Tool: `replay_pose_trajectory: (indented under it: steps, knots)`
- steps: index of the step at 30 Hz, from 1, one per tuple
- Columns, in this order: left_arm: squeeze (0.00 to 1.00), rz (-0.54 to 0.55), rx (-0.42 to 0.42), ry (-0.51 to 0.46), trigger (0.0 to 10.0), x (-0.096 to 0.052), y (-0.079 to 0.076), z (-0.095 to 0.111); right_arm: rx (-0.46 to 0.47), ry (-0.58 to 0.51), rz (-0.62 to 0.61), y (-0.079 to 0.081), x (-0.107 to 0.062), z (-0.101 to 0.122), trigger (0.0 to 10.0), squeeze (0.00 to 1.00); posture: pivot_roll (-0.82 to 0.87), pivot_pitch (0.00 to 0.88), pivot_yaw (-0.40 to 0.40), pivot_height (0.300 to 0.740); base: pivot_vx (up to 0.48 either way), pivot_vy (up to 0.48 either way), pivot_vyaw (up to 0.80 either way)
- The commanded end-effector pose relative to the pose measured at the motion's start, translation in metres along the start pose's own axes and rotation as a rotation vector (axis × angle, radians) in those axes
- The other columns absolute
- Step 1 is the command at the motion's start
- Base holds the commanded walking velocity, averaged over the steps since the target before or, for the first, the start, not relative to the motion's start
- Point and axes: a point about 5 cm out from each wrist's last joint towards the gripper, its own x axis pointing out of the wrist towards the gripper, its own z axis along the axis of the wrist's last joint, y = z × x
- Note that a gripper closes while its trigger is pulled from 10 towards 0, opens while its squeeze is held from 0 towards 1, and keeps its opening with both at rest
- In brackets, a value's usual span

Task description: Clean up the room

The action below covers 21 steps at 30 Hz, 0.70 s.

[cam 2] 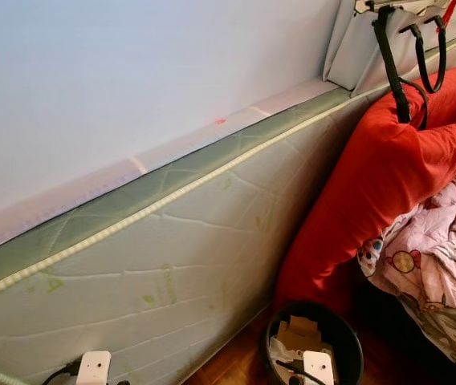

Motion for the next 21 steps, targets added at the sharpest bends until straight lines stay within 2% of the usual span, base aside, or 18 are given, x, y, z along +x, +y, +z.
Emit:
replay_pose_trajectory:
  steps: [1, 3, 14, 18, 21]
  knots:
    - [0.0, -0.012, -0.037, 0.004, 10.0, 0.008, 0.0369, 0.0377, 0.022, 0.047, 0.011, -0.0391, 0.0025, 0.0245, 10.0, 0.0, 0.0, 0.0, -0.071, 0.74, 0.0, -0.48, 0.0]
    - [0.0, -0.011, -0.037, 0.003, 10.0, 0.0079, 0.0369, 0.0377, 0.019, 0.05, 0.011, -0.0391, 0.0025, 0.0242, 10.0, 0.0, 0.0, 0.0, -0.071, 0.74, 0.0, -0.48, 0.0]
    - [0.0, -0.01, -0.037, 0.011, 10.0, 0.0075, 0.0372, 0.0353, -0.002, 0.055, 0.014, -0.0389, 0.0022, 0.0225, 10.0, 0.0, -0.01, 0.0, -0.066, 0.74, 0.0, -0.48, -0.68]
    - [0.0, -0.011, -0.035, 0.012, 10.0, 0.0075, 0.0374, 0.0352, 0.009, 0.049, 0.007, -0.0389, 0.0022, 0.0226, 10.0, 0.0, -0.01, 0.0, -0.064, 0.74, 0.0, -0.48, 0.0]
    - [0.0, -0.011, -0.034, 0.012, 10.0, 0.0075, 0.0374, 0.0354, 0.016, 0.043, 0.007, -0.0388, 0.0022, 0.023, 10.0, 0.0, -0.01, 0.0, -0.064, 0.74, 0.0, 0.0, 0.0]
